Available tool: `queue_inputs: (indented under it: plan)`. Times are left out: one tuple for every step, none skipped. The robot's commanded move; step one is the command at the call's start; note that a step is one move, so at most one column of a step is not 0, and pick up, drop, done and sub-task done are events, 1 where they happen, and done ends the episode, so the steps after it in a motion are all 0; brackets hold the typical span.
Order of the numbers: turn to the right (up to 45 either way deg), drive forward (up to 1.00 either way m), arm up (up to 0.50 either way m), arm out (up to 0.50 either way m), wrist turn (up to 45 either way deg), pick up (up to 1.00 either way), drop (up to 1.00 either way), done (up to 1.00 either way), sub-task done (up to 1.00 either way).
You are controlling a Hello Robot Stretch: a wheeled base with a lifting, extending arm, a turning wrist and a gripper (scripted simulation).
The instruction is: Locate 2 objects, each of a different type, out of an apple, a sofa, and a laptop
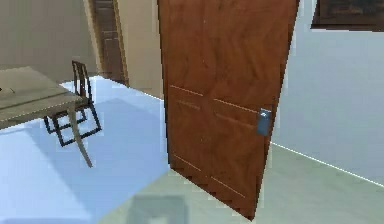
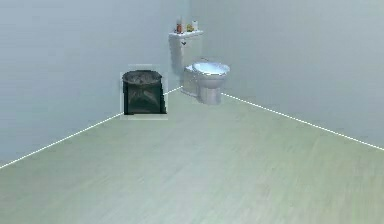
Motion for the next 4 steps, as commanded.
queue_inputs:
  plan:
    - [-45.0,0.00,0.00,0.00,0.0,0.00,0.00,0.00,0.00]
    - [-3.0,0.00,0.00,0.00,0.0,0.00,0.00,0.00,0.00]
    - [0.0,0.25,0.00,0.00,0.0,0.00,0.00,0.00,0.00]
    - [-21.0,0.00,0.00,0.00,0.0,0.00,0.00,0.00,0.00]
